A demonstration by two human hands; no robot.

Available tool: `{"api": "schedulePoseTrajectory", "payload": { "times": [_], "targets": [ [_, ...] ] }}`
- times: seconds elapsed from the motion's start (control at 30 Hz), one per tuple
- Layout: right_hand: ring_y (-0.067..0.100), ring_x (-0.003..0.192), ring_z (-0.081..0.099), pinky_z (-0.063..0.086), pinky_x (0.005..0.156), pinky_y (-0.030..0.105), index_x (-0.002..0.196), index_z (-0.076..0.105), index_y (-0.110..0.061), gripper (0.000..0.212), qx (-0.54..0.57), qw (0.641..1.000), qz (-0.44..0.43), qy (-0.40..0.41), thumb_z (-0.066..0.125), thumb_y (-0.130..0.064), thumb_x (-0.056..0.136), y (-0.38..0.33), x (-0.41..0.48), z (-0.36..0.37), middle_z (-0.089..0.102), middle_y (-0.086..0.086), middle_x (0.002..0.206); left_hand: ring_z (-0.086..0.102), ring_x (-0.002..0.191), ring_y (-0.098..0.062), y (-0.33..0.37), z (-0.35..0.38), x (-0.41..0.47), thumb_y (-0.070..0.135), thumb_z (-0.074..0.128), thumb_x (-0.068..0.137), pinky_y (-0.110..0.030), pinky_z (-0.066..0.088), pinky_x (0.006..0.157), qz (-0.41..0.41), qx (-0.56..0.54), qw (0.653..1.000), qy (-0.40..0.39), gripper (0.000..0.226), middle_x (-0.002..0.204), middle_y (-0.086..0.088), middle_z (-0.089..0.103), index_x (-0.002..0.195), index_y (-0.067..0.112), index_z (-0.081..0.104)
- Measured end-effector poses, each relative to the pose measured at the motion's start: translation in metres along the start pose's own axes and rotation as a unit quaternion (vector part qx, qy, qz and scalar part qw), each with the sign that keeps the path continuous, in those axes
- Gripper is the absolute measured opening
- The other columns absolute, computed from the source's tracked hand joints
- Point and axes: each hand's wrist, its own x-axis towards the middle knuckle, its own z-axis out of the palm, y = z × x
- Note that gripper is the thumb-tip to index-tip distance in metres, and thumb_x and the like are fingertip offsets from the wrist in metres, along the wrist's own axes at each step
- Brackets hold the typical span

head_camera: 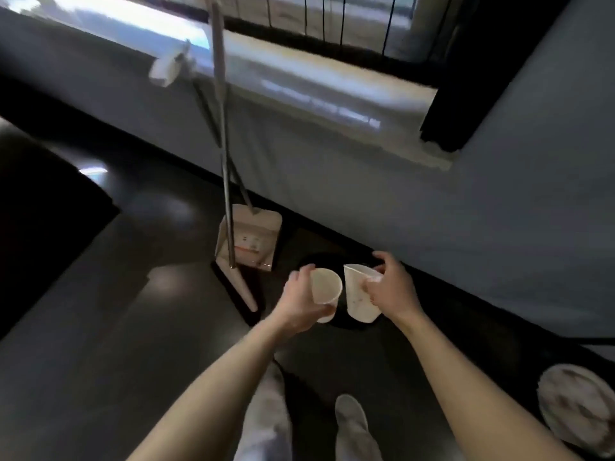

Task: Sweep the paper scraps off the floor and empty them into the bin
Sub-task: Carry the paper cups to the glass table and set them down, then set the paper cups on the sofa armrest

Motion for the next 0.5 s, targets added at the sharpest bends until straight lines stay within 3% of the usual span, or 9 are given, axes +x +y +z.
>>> {"api": "schedulePoseTrajectory", "payload": {
  "times": [0.17,0.23,0.33,0.5],
  "targets": [
    [0.025,0.109,0.057,0.052,0.087,0.041,0.141,0.040,-0.016,0.065,0.015,0.995,0.095,0.036,0.070,-0.008,0.083,0.095,0.080,0.074,0.054,0.007,0.119,0.035,0.134,-0.029,-0.077,0.081,0.113,0.026,0.081,0.074,-0.033,0.033,0.105,-0.023,0.014,0.998,-0.060,0.099,0.144,-0.010,0.031,0.150,0.015,0.019],
    [0.030,0.115,0.056,0.047,0.084,0.034,0.143,0.037,-0.014,0.073,0.020,0.993,0.115,0.017,0.074,-0.009,0.080,0.122,0.099,0.094,0.055,0.009,0.120,0.024,0.141,-0.032,-0.100,0.104,0.143,0.029,0.082,0.073,-0.037,0.026,0.111,-0.018,0.023,0.996,-0.083,0.110,0.153,-0.011,0.021,0.153,0.017,0.007],
    [0.029,0.129,0.047,0.039,0.094,0.030,0.149,0.028,-0.013,0.087,0.024,0.989,0.142,-0.024,0.078,-0.014,0.078,0.144,0.109,0.109,0.047,0.012,0.142,-0.001,0.148,-0.032,-0.123,0.110,0.165,0.036,0.082,0.072,-0.039,0.008,0.117,-0.004,0.085,0.988,-0.128,0.123,0.161,-0.015,0.001,0.153,0.017,-0.008],
    [0.026,0.131,0.045,0.038,0.100,0.031,0.149,0.027,-0.014,0.081,-0.009,0.989,0.123,-0.077,0.074,-0.017,0.083,0.096,0.086,0.087,0.045,0.011,0.144,0.016,0.146,-0.026,-0.108,0.046,0.131,0.032,0.077,0.077,-0.035,0.020,0.115,-0.020,0.034,0.997,-0.072,0.108,0.159,-0.008,0.018,0.155,0.017,0.003]
  ]
}}
